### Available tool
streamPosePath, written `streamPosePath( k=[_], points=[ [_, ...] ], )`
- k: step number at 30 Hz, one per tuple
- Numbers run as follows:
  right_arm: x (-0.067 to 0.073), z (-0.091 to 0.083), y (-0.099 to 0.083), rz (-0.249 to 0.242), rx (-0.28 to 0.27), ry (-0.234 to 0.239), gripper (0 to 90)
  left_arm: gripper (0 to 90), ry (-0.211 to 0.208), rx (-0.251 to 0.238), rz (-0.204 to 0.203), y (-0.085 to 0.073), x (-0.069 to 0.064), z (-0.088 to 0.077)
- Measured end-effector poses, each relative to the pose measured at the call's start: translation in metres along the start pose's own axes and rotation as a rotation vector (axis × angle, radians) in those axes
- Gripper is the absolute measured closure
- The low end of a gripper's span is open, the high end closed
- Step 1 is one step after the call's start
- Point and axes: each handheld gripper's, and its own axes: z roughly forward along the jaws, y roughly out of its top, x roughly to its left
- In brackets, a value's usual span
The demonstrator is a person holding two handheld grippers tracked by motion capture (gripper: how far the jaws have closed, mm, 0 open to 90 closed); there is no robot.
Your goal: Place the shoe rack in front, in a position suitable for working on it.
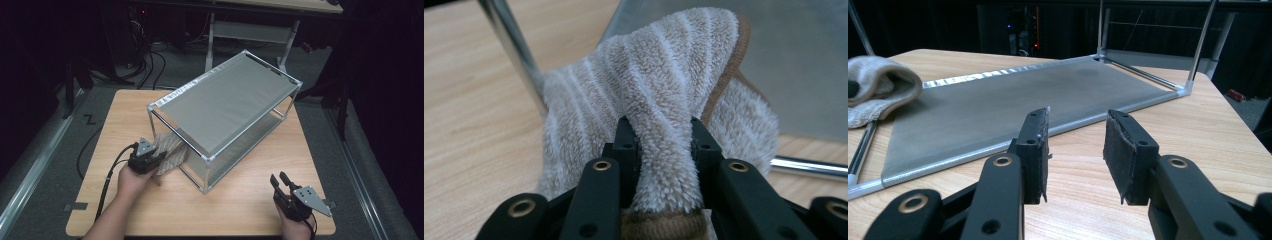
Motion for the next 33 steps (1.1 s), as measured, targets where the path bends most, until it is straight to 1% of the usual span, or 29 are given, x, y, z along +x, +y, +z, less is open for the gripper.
streamPosePath(
  k=[1,3,4,6,7,8,10,11,12,13,14,15,18,19,21,22,23,24,26,28,29,30,31,32,33],
  points=[
    [0.000,0.000,0.000,0.001,0.002,0.001,62.3,71.8,-0.008,0.012,-0.014,-0.002,0.001,0.002],
    [-0.001,-0.001,0.000,0.001,0.001,0.001,62.3,71.7,-0.014,0.015,-0.023,-0.003,-0.001,0.002],
    [-0.001,-0.001,0.000,0.002,-0.001,0.001,62.3,71.7,-0.022,0.017,-0.020,-0.003,-0.003,0.001],
    [0.000,-0.001,0.000,0.001,-0.001,0.002,62.3,71.7,-0.039,0.018,0.000,-0.004,-0.010,-0.001],
    [0.000,-0.001,0.001,0.000,-0.001,0.000,62.3,71.7,-0.050,0.016,0.012,-0.004,-0.016,-0.003],
    [0.001,-0.001,0.001,-0.002,-0.002,0.002,62.3,71.6,-0.063,0.013,0.015,-0.005,-0.020,-0.004],
    [0.002,-0.001,0.001,-0.005,-0.001,0.005,62.3,71.5,-0.092,0.008,0.035,-0.008,-0.034,-0.007],
    [0.003,-0.001,0.002,-0.008,-0.005,0.005,62.3,71.4,-0.106,0.012,0.061,-0.008,-0.042,-0.008],
    [0.003,-0.001,0.002,-0.009,-0.006,0.004,62.3,71.3,-0.114,0.012,0.074,-0.009,-0.048,-0.009],
    [0.004,-0.001,0.002,-0.010,-0.006,0.005,62.3,71.2,-0.139,0.013,0.083,-0.009,-0.056,-0.011],
    [0.004,-0.002,0.002,-0.012,-0.007,0.001,62.4,71.1,-0.150,0.014,0.093,-0.009,-0.062,-0.011],
    [0.004,-0.002,0.002,-0.011,-0.008,0.004,62.3,71.0,-0.167,0.008,0.112,-0.009,-0.074,-0.012],
    [0.005,-0.003,0.002,-0.021,-0.007,0.004,62.3,70.9,-0.205,0.008,0.131,-0.009,-0.091,-0.014],
    [0.005,-0.003,0.002,-0.022,-0.007,0.003,62.3,70.9,-0.211,0.006,0.144,-0.009,-0.097,-0.015],
    [0.004,-0.004,0.002,-0.017,-0.005,0.000,62.4,70.9,-0.233,0.006,0.155,-0.009,-0.106,-0.015],
    [0.003,-0.004,0.001,-0.016,-0.005,-0.002,62.4,70.9,-0.230,0.004,0.170,-0.009,-0.110,-0.016],
    [0.003,-0.005,0.001,-0.018,-0.007,-0.004,62.3,70.9,-0.220,0.008,0.193,-0.009,-0.113,-0.016],
    [0.003,-0.005,0.001,-0.014,-0.006,-0.005,62.3,70.9,-0.217,0.008,0.197,-0.009,-0.112,-0.016],
    [0.002,-0.006,0.001,-0.013,-0.005,-0.007,62.3,70.9,-0.217,0.009,0.187,-0.009,-0.109,-0.015],
    [0.002,-0.007,0.001,-0.013,-0.006,-0.008,62.3,70.9,-0.198,0.012,0.183,-0.008,-0.103,-0.015],
    [0.001,-0.007,0.001,-0.010,-0.004,-0.007,62.3,70.8,-0.181,0.019,0.207,-0.008,-0.098,-0.014],
    [0.001,-0.007,0.001,-0.011,-0.005,-0.011,62.3,70.8,-0.173,0.019,0.195,-0.008,-0.094,-0.014],
    [0.001,-0.008,0.001,-0.011,-0.006,-0.012,62.4,70.8,-0.165,0.009,0.155,-0.008,-0.091,-0.012],
    [0.000,-0.008,0.001,-0.013,-0.007,-0.012,62.3,70.8,-0.160,0.009,0.139,-0.008,-0.088,-0.012],
    [0.000,-0.008,0.001,-0.013,-0.010,-0.011,62.3,70.8,-0.146,0.001,0.118,-0.008,-0.083,-0.010]
  ],
)
